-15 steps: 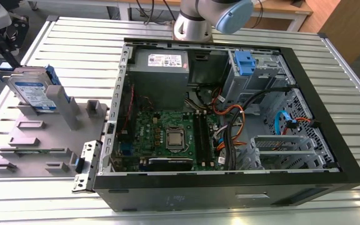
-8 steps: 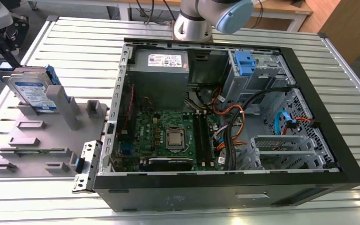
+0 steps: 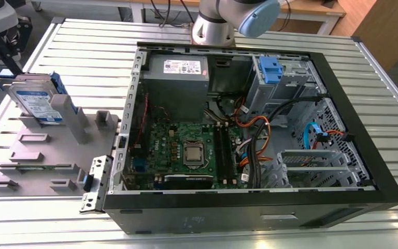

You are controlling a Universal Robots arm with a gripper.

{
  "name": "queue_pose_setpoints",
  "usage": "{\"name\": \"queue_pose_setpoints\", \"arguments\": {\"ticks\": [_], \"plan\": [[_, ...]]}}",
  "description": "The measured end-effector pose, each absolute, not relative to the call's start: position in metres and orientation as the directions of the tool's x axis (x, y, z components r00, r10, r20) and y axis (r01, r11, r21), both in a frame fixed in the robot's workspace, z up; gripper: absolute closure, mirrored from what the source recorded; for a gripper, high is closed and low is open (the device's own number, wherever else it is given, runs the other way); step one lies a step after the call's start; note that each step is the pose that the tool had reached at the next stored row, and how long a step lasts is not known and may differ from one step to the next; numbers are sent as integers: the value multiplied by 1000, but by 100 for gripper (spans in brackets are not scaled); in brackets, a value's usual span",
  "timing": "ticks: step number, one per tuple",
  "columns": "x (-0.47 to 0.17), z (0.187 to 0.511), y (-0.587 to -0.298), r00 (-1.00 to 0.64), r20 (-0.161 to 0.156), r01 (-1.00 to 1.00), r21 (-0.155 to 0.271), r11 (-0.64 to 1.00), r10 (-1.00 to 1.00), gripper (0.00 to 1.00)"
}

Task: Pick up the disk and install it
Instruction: 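Pick up the disk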

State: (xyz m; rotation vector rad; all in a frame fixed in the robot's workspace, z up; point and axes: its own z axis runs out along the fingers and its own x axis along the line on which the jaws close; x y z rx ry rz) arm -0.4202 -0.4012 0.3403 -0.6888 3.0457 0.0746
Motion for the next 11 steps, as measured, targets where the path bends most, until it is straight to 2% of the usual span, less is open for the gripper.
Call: {"name": "queue_pose_setpoints", "arguments": {"ticks": [11], "plan": [[-420, 340, -401, -882, -28, -471, 43, 881, -470, 89]]}}
